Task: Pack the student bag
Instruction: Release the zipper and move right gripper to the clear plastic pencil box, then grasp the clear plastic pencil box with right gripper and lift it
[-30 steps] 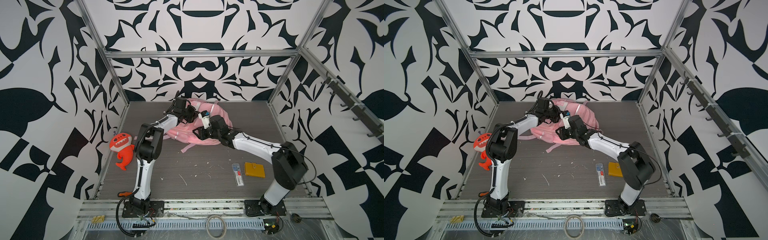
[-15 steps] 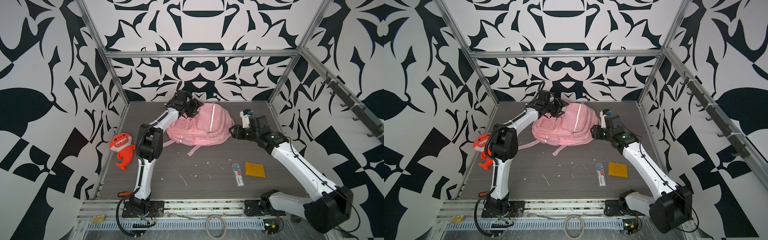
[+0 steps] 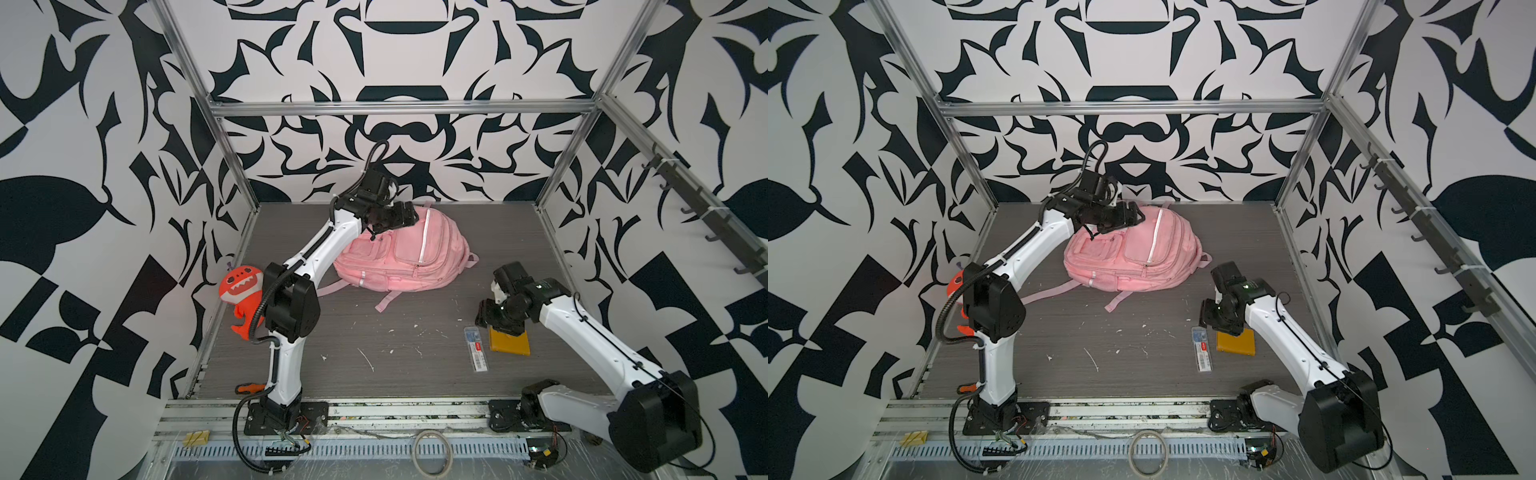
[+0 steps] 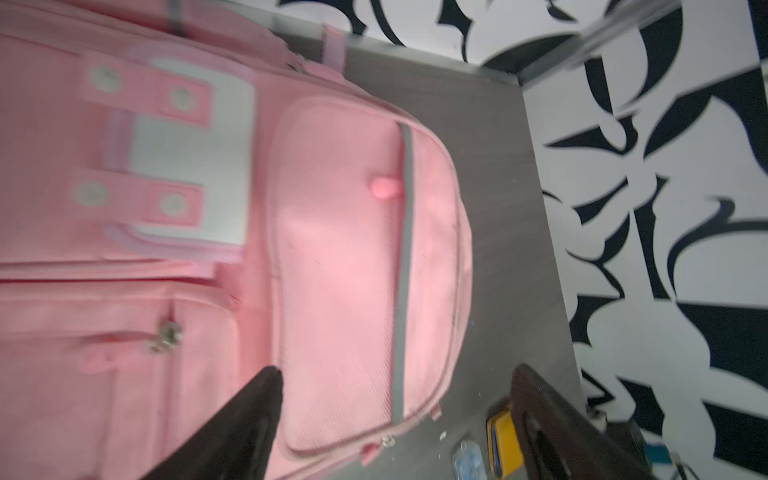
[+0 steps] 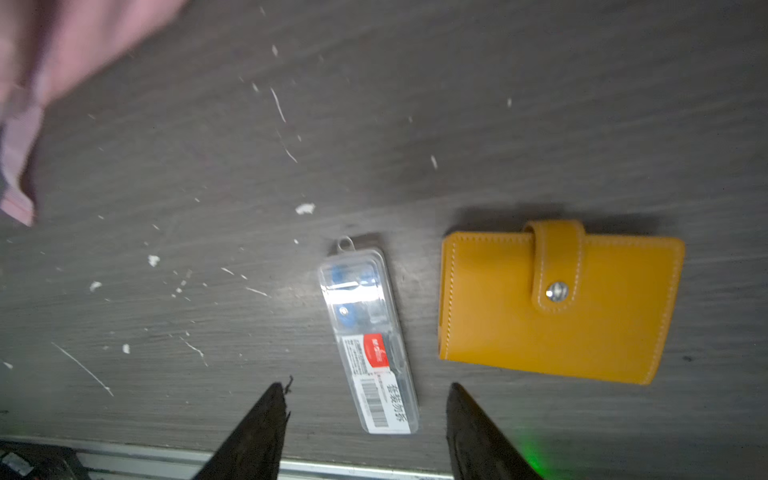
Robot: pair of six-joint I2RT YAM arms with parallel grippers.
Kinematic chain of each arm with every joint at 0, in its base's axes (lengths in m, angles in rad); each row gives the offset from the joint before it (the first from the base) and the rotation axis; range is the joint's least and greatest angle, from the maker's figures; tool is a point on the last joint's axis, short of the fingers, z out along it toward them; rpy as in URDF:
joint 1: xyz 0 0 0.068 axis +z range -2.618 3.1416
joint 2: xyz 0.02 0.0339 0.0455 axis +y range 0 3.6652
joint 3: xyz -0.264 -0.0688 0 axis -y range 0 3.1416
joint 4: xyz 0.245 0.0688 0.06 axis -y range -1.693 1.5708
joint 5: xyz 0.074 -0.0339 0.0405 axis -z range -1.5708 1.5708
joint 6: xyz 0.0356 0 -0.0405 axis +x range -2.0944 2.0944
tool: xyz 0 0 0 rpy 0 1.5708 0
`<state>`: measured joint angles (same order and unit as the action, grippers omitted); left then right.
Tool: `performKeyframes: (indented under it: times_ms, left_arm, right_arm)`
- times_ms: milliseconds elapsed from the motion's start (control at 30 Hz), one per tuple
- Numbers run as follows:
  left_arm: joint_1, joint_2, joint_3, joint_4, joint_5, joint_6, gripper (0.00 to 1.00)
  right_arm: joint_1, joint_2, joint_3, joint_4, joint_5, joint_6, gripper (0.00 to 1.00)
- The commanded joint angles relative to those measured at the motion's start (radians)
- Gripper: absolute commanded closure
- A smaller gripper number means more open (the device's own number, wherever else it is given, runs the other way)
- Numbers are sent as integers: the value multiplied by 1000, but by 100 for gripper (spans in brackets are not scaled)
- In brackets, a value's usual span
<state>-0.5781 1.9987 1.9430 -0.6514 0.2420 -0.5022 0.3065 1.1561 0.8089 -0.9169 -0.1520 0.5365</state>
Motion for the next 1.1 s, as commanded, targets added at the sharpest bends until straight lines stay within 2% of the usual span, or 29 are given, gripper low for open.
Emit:
performKeyframes:
  times_ms: [0,133,300,433,467,533,667,833,1067]
  left_arm:
    - [-79,-56,-89,-70,31,106,12]
    - [-120,-104,-184,-54,84,106,12]
    - [-137,-145,-255,-51,91,99,12]
    - [-140,-155,-245,-50,123,101,11]
    - [-142,-157,-240,-48,126,102,10]
    - [-141,-158,-228,-45,126,99,0]
    - [-141,-155,-206,-45,117,103,1]
    - [-140,-121,-142,-72,89,109,1]
    - [-133,71,123,-208,87,174,1]
  right_arm:
    - [44,11,-11,3,-12,17,37]
    - [123,84,-21,53,28,24,38]
    - [173,163,-31,119,97,53,38]
    - [210,189,-38,158,209,85,38]
    - [216,202,-41,166,220,86,37]
    - [229,239,-46,176,236,86,37]
    - [271,287,-62,199,245,84,34]
    - [287,308,-114,250,241,113,34]
    - [289,298,-158,283,235,123,52]
